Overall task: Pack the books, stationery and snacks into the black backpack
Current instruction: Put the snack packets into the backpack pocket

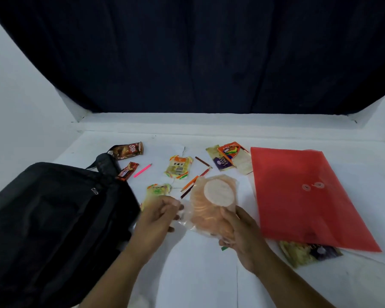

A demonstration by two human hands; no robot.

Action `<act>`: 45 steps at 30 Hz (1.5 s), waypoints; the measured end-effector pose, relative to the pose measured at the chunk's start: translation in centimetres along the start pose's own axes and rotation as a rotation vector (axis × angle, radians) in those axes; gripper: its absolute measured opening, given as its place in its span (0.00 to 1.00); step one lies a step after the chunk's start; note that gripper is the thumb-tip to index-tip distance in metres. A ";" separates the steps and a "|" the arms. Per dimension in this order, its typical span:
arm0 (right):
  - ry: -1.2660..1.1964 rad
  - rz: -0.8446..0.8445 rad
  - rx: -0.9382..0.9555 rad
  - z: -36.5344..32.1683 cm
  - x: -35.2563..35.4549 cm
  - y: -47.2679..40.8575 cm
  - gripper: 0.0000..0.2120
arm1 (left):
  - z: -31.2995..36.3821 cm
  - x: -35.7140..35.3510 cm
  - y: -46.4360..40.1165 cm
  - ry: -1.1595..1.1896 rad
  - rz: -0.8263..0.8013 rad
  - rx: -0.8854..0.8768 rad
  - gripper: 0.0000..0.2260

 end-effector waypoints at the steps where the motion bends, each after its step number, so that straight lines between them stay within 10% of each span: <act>1: 0.009 -0.013 0.017 0.1 -0.5 0.2 0.09 | -0.2 1.6 -0.3 -0.043 0.077 -0.064 0.03; 6: 0.044 -0.101 0.079 0.7 -4.7 1.4 0.08 | -2.3 11.2 -2.6 -0.462 0.425 -0.337 0.05; 15: 0.149 -0.230 0.133 2.7 -16.7 4.1 0.10 | -7.5 23.5 -6.0 -1.200 0.317 -0.238 0.21; 20: 0.288 -0.278 0.180 3.8 -22.0 5.1 0.11 | -6.1 27.5 -7.7 -0.935 0.339 -0.326 0.06; 31: 0.555 -0.400 0.121 4.1 -28.6 7.3 0.16 | -1.9 31.0 -9.7 -0.241 0.228 -0.378 0.09; 45: 0.530 -0.033 0.312 7.1 -36.4 7.5 0.12 | -2.3 31.0 -10.5 0.062 0.001 -0.234 0.11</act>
Point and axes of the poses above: each hand's wrist, its own y-axis away from the middle knuckle, its own x-axis out of the back of the hand, z = x × y, the point moved 2 cm from there along -y, towards the middle knuckle, and after that the axes turned 13 degrees about z, right-handed, at the moved point
